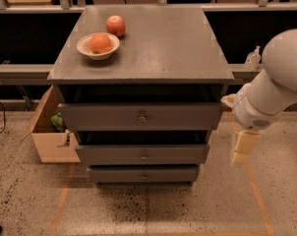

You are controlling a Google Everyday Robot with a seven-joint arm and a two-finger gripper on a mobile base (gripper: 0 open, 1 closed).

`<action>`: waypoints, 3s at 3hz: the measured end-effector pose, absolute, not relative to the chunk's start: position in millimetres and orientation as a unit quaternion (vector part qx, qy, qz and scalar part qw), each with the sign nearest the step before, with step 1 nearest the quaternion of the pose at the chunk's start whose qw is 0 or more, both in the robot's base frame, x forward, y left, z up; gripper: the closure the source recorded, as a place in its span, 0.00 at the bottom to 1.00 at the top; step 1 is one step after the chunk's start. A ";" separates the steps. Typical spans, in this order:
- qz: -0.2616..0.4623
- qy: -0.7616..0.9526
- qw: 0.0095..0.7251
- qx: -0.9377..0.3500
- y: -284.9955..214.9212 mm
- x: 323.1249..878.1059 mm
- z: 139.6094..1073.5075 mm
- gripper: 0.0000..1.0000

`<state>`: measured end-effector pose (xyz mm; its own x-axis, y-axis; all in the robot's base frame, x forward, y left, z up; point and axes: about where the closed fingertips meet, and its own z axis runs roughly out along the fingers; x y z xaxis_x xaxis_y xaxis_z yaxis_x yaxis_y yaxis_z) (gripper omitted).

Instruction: Open bottom drawer

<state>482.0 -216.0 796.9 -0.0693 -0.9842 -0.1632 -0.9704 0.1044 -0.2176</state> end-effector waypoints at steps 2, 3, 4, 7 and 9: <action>0.015 0.719 0.112 -0.686 -215.5 504.7 680.1 0.00; 0.033 0.717 0.119 -0.687 -204.5 504.6 649.8 0.00; 0.072 0.711 0.129 -0.688 -188.8 497.8 590.2 0.00; 0.124 0.691 0.118 -0.702 -137.8 488.0 421.4 0.00; 0.113 0.702 0.109 -0.695 -115.2 497.6 359.7 0.00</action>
Offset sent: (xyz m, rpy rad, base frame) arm 0.0193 -0.0007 -0.0850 0.0054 0.0528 0.0467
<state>497.6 -115.2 359.7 -0.0104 -0.9506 -0.3103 -0.9999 0.0085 0.0074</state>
